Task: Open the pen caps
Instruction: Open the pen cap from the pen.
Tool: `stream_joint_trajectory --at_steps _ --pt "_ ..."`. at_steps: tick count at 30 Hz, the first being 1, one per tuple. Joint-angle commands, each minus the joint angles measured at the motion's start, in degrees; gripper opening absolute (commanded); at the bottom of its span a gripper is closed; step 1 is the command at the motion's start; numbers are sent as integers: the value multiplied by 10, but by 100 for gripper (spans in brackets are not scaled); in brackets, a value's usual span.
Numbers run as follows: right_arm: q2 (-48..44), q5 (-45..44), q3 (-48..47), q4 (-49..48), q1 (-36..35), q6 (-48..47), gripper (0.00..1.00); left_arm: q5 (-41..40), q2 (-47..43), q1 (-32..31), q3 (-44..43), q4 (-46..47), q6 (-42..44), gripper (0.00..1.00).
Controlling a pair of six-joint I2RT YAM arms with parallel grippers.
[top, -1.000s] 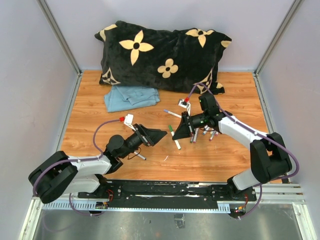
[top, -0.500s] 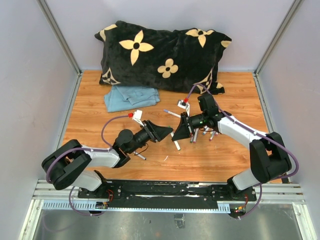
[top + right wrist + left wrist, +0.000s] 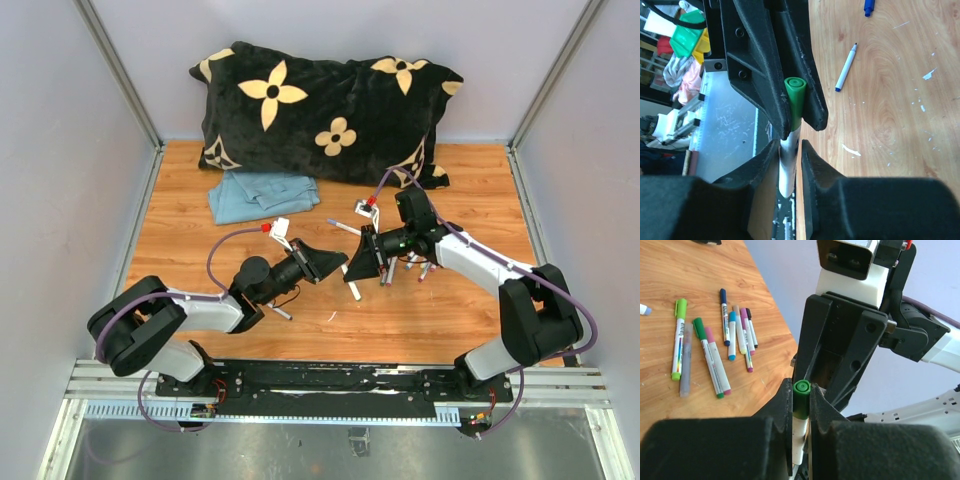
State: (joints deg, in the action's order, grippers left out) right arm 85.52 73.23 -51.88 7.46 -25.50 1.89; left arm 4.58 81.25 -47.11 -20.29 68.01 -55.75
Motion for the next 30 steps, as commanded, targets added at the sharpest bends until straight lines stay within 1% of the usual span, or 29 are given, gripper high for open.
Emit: stream_joint_trajectory --at_steps 1,4,6,9,14,16,19,22,26,30 --pt "-7 -2 -9 -4 -13 -12 30 -10 -7 -2 -1 14 -2 0" --pt "-10 -15 -4 -13 -20 -8 38 -27 -20 -3 7 17 -3 0" --pt "-10 -20 0 -19 -26 -5 40 -39 -30 -3 14 18 -3 0" --pt "-7 -29 0 -22 -35 -2 40 -56 -45 -2 23 18 -2 0" --pt "-2 -41 -1 -26 -50 10 34 -76 -70 -2 35 12 4 0" --pt "0 -43 -1 -30 -56 16 29 -80 -76 -3 39 10 6 0" --pt "6 -44 -5 -30 -60 21 17 -91 -86 -2 45 12 7 0" --pt "13 -44 -8 -26 -60 25 2 -108 -101 -2 54 15 11 0" --pt "19 -29 -1 -45 -63 45 1 -143 -138 11 62 -5 20 0" --pt "25 -25 0 -45 -74 43 1 -174 -182 53 61 -51 29 0"
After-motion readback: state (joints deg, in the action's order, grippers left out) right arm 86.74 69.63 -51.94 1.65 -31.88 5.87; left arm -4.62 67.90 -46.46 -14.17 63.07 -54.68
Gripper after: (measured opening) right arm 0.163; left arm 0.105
